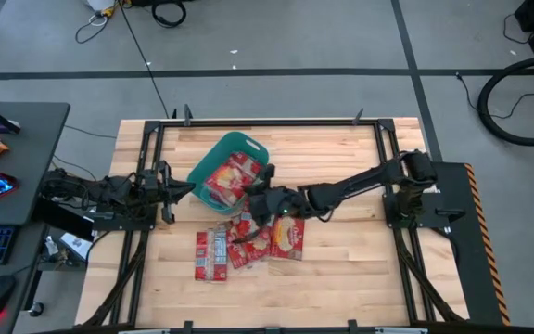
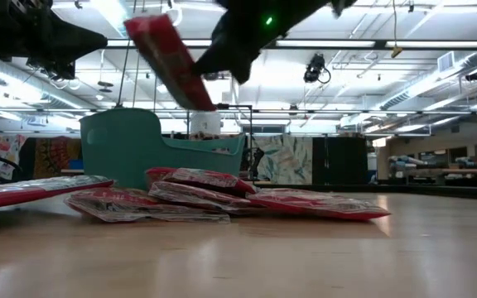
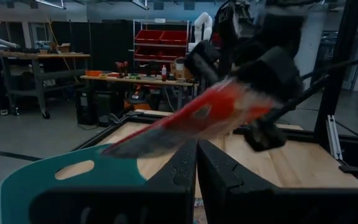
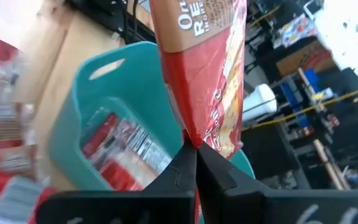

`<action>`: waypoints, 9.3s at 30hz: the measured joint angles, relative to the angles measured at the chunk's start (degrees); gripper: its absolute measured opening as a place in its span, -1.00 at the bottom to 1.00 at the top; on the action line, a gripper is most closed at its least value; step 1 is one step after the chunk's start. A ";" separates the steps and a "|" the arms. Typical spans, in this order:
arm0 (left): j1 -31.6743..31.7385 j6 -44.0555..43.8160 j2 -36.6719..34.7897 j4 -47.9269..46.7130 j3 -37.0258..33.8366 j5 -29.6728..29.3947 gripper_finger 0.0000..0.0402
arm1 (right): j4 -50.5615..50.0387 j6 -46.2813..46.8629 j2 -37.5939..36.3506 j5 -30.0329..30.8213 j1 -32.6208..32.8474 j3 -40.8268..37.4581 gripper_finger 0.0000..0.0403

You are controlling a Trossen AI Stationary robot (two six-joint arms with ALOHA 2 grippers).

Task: Sort popcorn bags into baskets
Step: Put the red popcorn bag into the blue bin

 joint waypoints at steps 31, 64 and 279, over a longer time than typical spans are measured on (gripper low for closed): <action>0.00 -0.04 0.00 -0.32 0.01 0.02 -0.91 | -20.28 22.76 6.48 -4.47 5.14 10.47 -0.20; 0.00 0.02 0.39 -0.33 0.02 0.00 -0.91 | -30.20 31.77 13.73 -4.04 13.14 10.43 0.40; -0.02 -5.01 0.74 -2.95 0.02 0.02 -0.91 | -30.10 51.38 -0.15 -34.31 -9.70 -13.33 -0.44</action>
